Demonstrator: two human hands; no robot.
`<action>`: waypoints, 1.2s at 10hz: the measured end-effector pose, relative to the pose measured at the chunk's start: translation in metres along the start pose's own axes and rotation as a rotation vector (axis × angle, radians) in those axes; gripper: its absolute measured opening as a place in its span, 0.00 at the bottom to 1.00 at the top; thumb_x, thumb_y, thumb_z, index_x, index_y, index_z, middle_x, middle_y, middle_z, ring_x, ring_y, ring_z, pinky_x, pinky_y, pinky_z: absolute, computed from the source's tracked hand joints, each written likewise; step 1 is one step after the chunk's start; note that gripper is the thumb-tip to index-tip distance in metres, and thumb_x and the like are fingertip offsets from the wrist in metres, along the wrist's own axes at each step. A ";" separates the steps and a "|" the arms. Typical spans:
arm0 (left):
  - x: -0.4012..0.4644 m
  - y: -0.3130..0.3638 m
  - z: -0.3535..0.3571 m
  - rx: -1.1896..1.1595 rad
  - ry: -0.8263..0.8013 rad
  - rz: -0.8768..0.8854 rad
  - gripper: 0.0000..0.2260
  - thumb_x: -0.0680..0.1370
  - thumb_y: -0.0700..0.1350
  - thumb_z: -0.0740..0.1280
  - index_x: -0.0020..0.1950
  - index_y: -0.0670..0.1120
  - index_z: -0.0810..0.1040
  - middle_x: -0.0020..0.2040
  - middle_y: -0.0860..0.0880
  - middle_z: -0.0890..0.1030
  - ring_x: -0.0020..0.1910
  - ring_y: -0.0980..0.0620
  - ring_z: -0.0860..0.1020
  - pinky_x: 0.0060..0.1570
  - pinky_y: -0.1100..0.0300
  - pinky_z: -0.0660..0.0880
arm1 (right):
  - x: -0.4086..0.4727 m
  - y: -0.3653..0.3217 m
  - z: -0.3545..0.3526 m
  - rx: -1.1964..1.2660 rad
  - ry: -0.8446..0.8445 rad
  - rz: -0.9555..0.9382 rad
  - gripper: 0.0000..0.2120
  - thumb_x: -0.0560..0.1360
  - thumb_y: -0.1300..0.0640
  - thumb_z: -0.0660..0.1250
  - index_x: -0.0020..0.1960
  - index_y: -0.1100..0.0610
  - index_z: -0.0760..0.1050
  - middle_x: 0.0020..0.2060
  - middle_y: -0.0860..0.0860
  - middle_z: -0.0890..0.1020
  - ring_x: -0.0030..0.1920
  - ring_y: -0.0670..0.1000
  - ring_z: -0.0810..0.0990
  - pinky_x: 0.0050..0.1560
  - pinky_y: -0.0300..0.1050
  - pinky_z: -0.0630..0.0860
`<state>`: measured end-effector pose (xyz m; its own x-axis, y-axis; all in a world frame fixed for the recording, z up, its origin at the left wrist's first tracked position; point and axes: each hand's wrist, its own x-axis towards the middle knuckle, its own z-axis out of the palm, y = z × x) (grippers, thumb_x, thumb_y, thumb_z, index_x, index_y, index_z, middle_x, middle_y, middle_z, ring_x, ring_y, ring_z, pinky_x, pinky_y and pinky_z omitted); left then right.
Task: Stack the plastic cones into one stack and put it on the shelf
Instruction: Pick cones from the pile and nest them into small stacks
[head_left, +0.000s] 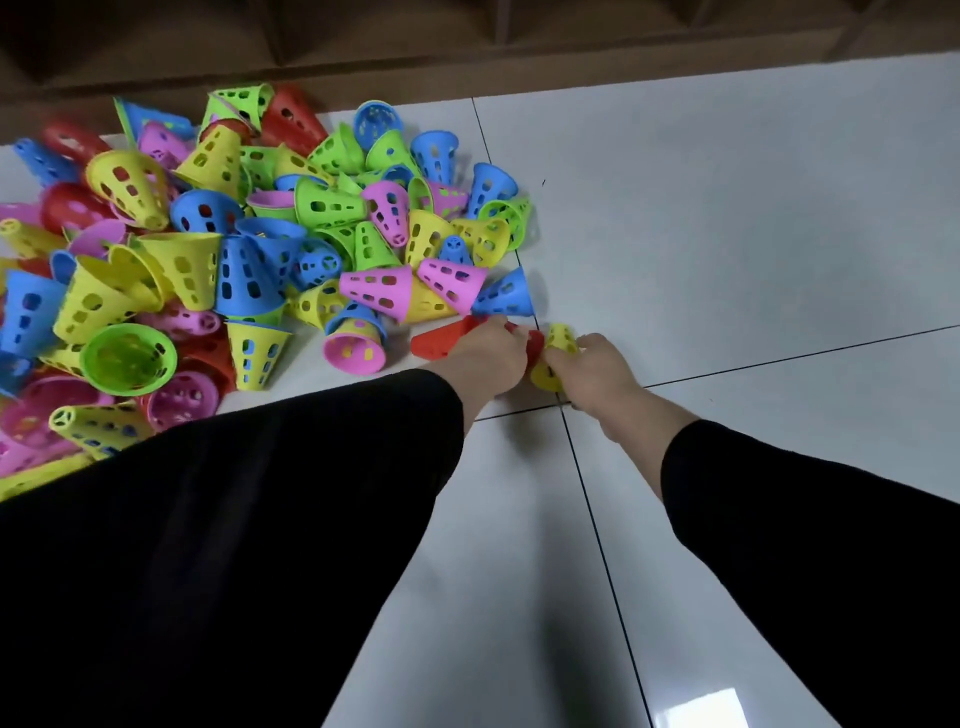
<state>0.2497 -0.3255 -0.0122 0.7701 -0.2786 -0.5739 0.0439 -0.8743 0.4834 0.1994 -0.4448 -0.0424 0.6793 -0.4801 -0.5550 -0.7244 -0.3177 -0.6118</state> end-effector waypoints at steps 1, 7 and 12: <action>0.011 -0.010 0.010 -0.519 0.074 -0.104 0.17 0.83 0.48 0.58 0.70 0.43 0.70 0.64 0.40 0.78 0.61 0.40 0.78 0.58 0.50 0.76 | -0.005 0.005 -0.003 0.054 -0.015 -0.018 0.21 0.75 0.49 0.67 0.66 0.56 0.71 0.50 0.52 0.77 0.53 0.57 0.80 0.58 0.58 0.78; -0.031 -0.026 0.000 -1.044 0.128 -0.135 0.11 0.74 0.54 0.75 0.41 0.47 0.79 0.41 0.46 0.84 0.47 0.44 0.84 0.52 0.47 0.82 | -0.071 -0.005 -0.011 0.049 -0.200 -0.323 0.15 0.73 0.56 0.70 0.59 0.48 0.75 0.48 0.49 0.82 0.42 0.47 0.79 0.48 0.48 0.78; -0.194 -0.178 -0.166 -0.860 0.474 0.085 0.16 0.70 0.51 0.78 0.54 0.53 0.78 0.48 0.50 0.85 0.46 0.51 0.85 0.51 0.50 0.82 | -0.204 -0.086 0.060 0.062 -0.347 -0.607 0.25 0.69 0.55 0.75 0.65 0.45 0.73 0.51 0.46 0.82 0.47 0.44 0.81 0.50 0.40 0.77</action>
<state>0.1982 -0.0501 0.1234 0.9594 0.0251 -0.2809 0.2794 -0.2196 0.9347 0.1303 -0.2702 0.0897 0.9673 0.0591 -0.2465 -0.2041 -0.3948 -0.8958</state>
